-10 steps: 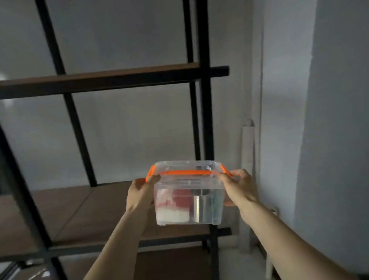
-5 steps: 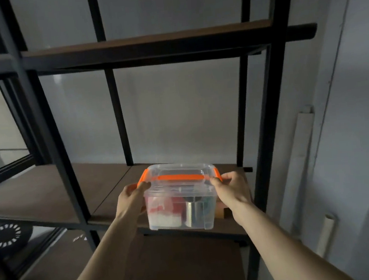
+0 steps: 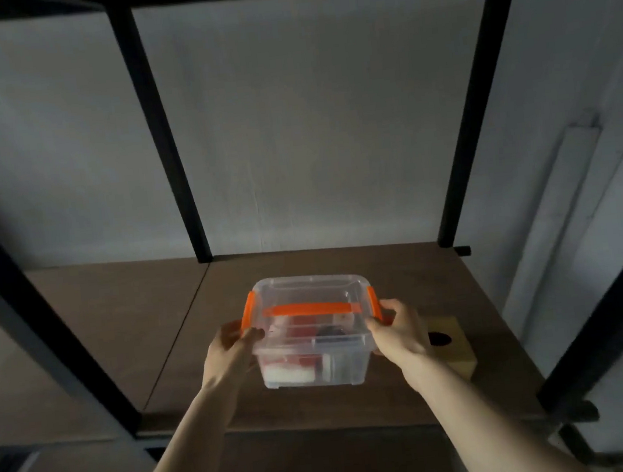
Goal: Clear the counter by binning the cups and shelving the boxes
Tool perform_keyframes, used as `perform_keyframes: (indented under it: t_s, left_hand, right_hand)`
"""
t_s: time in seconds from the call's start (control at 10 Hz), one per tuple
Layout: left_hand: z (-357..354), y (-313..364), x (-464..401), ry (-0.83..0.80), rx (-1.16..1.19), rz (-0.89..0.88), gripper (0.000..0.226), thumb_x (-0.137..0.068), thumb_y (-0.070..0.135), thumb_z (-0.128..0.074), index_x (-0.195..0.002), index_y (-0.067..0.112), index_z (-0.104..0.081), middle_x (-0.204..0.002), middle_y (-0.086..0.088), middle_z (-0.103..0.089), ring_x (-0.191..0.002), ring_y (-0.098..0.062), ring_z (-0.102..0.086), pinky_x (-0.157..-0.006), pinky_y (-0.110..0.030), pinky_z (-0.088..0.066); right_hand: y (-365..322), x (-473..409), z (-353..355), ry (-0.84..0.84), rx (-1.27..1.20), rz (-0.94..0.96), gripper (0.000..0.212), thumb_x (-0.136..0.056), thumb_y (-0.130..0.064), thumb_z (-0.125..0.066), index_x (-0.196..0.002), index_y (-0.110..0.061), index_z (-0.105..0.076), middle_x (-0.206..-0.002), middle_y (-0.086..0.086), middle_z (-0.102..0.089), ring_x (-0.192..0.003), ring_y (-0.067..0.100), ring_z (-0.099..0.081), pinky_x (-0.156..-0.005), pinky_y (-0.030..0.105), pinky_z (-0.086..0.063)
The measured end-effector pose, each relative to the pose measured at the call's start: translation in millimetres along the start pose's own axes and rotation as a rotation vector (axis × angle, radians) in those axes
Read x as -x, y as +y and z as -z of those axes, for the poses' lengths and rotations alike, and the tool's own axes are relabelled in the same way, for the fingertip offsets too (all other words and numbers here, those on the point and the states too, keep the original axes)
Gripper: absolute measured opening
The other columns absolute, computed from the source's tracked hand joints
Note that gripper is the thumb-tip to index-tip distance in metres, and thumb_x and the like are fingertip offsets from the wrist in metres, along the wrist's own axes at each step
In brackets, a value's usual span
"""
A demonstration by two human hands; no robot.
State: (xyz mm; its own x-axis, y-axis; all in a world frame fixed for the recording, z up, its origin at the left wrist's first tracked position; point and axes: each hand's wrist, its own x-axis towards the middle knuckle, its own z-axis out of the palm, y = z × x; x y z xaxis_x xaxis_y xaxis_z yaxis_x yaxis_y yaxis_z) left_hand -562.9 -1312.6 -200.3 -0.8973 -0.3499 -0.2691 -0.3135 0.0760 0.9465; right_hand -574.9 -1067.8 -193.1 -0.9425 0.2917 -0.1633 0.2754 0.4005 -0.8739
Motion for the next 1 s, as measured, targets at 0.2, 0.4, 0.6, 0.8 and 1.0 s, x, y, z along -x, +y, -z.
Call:
perform_keyframes:
  t_s: [0.2, 0.4, 0.6, 0.8, 1.0]
  left_hand:
    - [-5.5, -33.9, -63.9, -0.062, -0.232, 0.056, 0.044, -0.071, 0.036, -0.072, -0.113, 0.024, -0.068, -0.104, -0.004, -0.076, -0.093, -0.024, -0.07, -0.082, -0.043, -0.059]
    - [-19.2, -60.2, -96.3, -0.114, -0.455, 0.017, 0.032, -0.089, 0.025, -0.07, -0.12, 0.017, -0.069, -0.103, -0.005, -0.072, -0.093, -0.026, -0.066, -0.08, -0.036, -0.049]
    - [-23.8, -88.5, -125.5, -0.156, -0.61, -0.023, 0.06, -0.073, 0.055, -0.064, -0.124, 0.023, -0.066, -0.11, 0.0, -0.072, -0.095, -0.022, -0.069, -0.088, -0.048, -0.059]
    - [-26.4, -84.5, -118.8, -0.136, -0.806, -0.098, 0.053, -0.087, 0.055, -0.058, -0.13, 0.023, -0.058, -0.118, -0.002, -0.064, -0.098, -0.022, -0.065, -0.085, -0.043, -0.059]
    - [-25.5, -48.5, -86.4, -0.095, -1.041, -0.367, 0.077, -0.089, 0.068, -0.049, -0.153, 0.027, -0.033, -0.145, -0.003, -0.053, -0.131, -0.026, -0.051, -0.105, -0.042, -0.047]
  right_hand:
    - [21.6, -42.5, -41.5, -0.02, 0.187, -0.033, 0.034, -0.101, -0.019, -0.062, -0.134, -0.013, -0.057, -0.124, 0.005, -0.066, -0.098, 0.015, -0.059, -0.071, 0.021, -0.051]
    - [50.4, -69.7, -67.9, -0.047, 0.373, -0.057, 0.033, -0.1, -0.015, -0.061, -0.133, -0.014, -0.058, -0.113, 0.003, -0.069, -0.104, 0.023, -0.071, -0.085, 0.038, -0.063]
    - [64.6, -82.4, -77.8, -0.01, 0.414, -0.047, 0.034, -0.098, -0.015, -0.064, -0.131, -0.014, -0.056, -0.114, 0.007, -0.071, -0.099, 0.024, -0.073, -0.083, 0.042, -0.066]
    - [60.7, -76.0, -70.5, -0.061, 0.532, 0.007, 0.041, -0.1, -0.029, -0.062, -0.138, -0.019, -0.05, -0.126, 0.003, -0.067, -0.109, 0.022, -0.069, -0.089, 0.04, -0.063]
    - [39.4, -49.8, -34.0, -0.074, 0.861, 0.313, 0.055, -0.102, -0.047, -0.052, -0.149, -0.022, -0.039, -0.147, 0.007, -0.048, -0.132, 0.025, -0.054, -0.102, 0.04, -0.054]
